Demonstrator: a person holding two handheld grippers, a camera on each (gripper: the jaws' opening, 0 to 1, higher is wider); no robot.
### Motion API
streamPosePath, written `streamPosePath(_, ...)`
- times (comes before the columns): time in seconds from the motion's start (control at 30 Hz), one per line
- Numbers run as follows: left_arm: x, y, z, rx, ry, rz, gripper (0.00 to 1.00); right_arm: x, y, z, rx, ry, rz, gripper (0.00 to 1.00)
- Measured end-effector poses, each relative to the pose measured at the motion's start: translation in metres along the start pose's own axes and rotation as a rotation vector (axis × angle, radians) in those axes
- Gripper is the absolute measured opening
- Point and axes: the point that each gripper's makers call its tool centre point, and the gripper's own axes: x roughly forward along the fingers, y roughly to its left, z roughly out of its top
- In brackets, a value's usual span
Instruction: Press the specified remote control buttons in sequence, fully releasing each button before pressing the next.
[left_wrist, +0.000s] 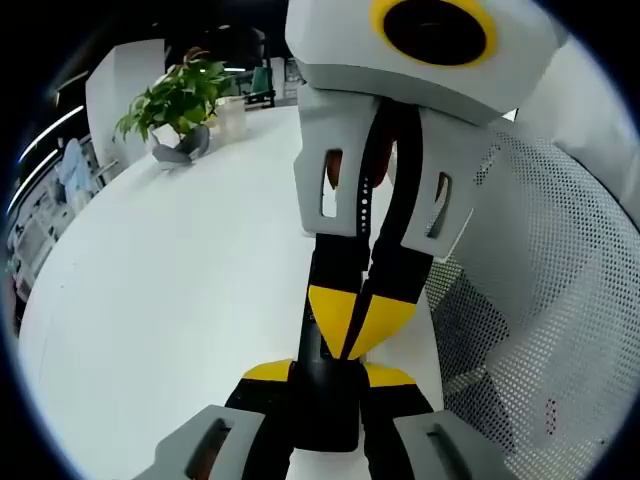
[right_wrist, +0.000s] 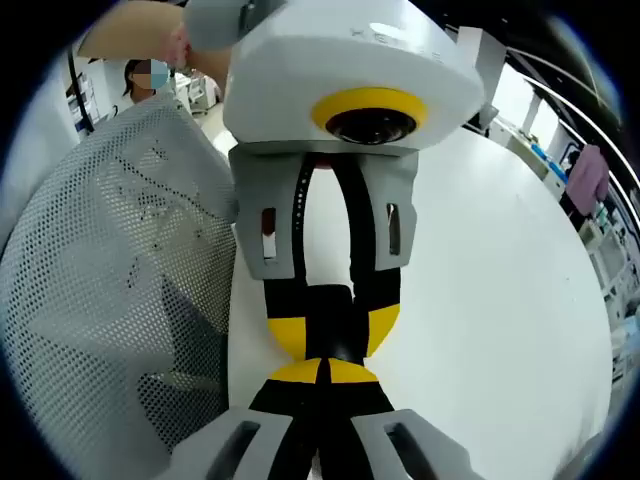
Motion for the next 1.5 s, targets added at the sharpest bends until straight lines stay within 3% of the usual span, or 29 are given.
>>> streamPosePath(0.2, 0.000, 0.001, 0.000, -0.003, -0.007, 0.001, 0.24, 0.001, -0.004, -0.001, 0.033, -0.013, -0.013, 0.00)
streamPosePath(0.27, 0.000, 0.001, 0.000, -0.003, -0.007, 0.001, 0.24, 0.001, -0.004, -0.003, -0.031, 0.015, -0.026, 0.00)
streamPosePath(0.47, 0.000, 0.001, 0.000, -0.005, -0.006, 0.002, 0.24, 0.003, -0.005, -0.003, 0.032, 0.020, -0.041, 0.00)
streamPosePath(0.7, 0.001, 0.001, 0.000, -0.012, 0.001, 0.013, 0.24, 0.002, -0.004, -0.002, 0.026, 0.021, -0.071, 0.00)
streamPosePath(0.83, 0.000, 0.000, 0.000, -0.012, 0.000, 0.013, 0.24, 0.001, -0.005, -0.001, 0.039, 0.021, -0.042, 0.00)
streamPosePath(1.0, 0.000, 0.000, 0.000, -0.014, 0.005, 0.014, 0.24, -0.002, -0.004, -0.001, 0.081, -0.049, -0.006, 0.00)
streamPosePath(1.17, 0.000, 0.000, 0.001, -0.020, 0.004, 0.021, 0.24, -0.007, -0.007, -0.007, 0.141, -0.067, 0.002, 0.00)
streamPosePath(1.3, 0.000, 0.000, 0.000, -0.019, 0.003, 0.020, 0.24, -0.007, -0.014, -0.016, 0.164, -0.076, -0.044, 0.08)
streamPosePath(1.5, 0.000, 0.001, 0.001, -0.026, -0.010, 0.025, 0.24, -0.012, -0.014, -0.027, 0.208, -0.087, -0.026, 0.20)
